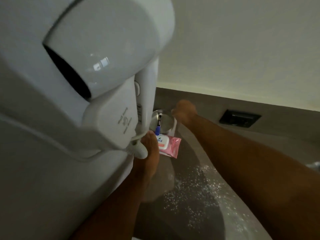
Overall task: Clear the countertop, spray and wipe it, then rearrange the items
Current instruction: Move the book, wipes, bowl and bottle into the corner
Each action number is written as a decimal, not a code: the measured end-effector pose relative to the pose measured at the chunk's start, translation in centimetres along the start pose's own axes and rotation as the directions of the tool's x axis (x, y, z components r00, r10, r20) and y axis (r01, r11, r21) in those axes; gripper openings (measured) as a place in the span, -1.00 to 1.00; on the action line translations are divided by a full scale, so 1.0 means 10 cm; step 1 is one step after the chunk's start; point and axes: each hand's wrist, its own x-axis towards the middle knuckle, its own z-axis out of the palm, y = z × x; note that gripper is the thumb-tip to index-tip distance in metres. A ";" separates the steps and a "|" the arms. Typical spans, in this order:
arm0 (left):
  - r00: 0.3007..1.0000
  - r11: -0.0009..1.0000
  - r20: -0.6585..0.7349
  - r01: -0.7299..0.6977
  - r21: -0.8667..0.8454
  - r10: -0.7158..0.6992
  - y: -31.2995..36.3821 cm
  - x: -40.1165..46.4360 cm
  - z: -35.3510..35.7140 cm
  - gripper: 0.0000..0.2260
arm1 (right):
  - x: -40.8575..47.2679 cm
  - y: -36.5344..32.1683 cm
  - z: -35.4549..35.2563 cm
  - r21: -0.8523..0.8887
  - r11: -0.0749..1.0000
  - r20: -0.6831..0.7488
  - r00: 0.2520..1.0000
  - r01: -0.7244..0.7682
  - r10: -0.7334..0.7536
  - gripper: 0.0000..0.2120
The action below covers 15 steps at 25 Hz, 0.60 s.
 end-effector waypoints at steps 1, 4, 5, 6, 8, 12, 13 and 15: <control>0.998 0.993 0.047 -0.023 -0.118 0.029 0.06 0.01 -0.13 -0.45 | -0.14 0.06 -0.23 -0.018 0.999 -0.025 0.999 0.042 -0.043 -0.76; 0.994 0.910 0.098 -0.008 -0.416 0.054 0.48 0.11 -0.47 -0.36 | -0.57 0.43 -0.98 -0.056 0.994 -0.125 0.987 0.091 -0.097 -0.77; 0.988 0.859 0.107 -0.041 -0.510 0.110 0.66 0.16 -0.59 -0.36 | -0.70 0.59 -1.23 -0.072 0.992 -0.168 0.979 0.105 -0.116 -0.76; 0.982 0.806 0.094 -0.079 -0.587 0.165 0.92 0.20 -0.71 -0.33 | -0.86 0.77 -1.52 -0.095 0.991 -0.198 0.974 0.089 -0.106 -0.72; 0.959 0.719 0.075 -0.152 -0.678 0.273 1.47 0.24 -0.93 -0.25 | -1.14 1.23 -2.07 -0.190 0.982 -0.202 0.978 0.022 -0.061 -0.65; 0.844 0.454 0.109 -0.169 -0.875 0.524 2.64 0.24 -1.42 -0.09 | -1.67 2.13 -2.78 -0.422 0.898 -0.161 0.985 -0.122 0.058 -0.58; 0.812 0.396 0.118 -0.146 -0.907 0.571 2.86 0.20 -1.49 -0.07 | -1.78 2.29 -2.82 -0.416 0.900 -0.138 0.987 -0.130 0.079 -0.56; 0.779 0.301 0.136 -0.070 -0.951 0.612 3.30 0.12 -1.61 -0.07 | -1.99 2.63 -2.82 -0.398 0.908 -0.074 0.991 -0.132 0.111 -0.55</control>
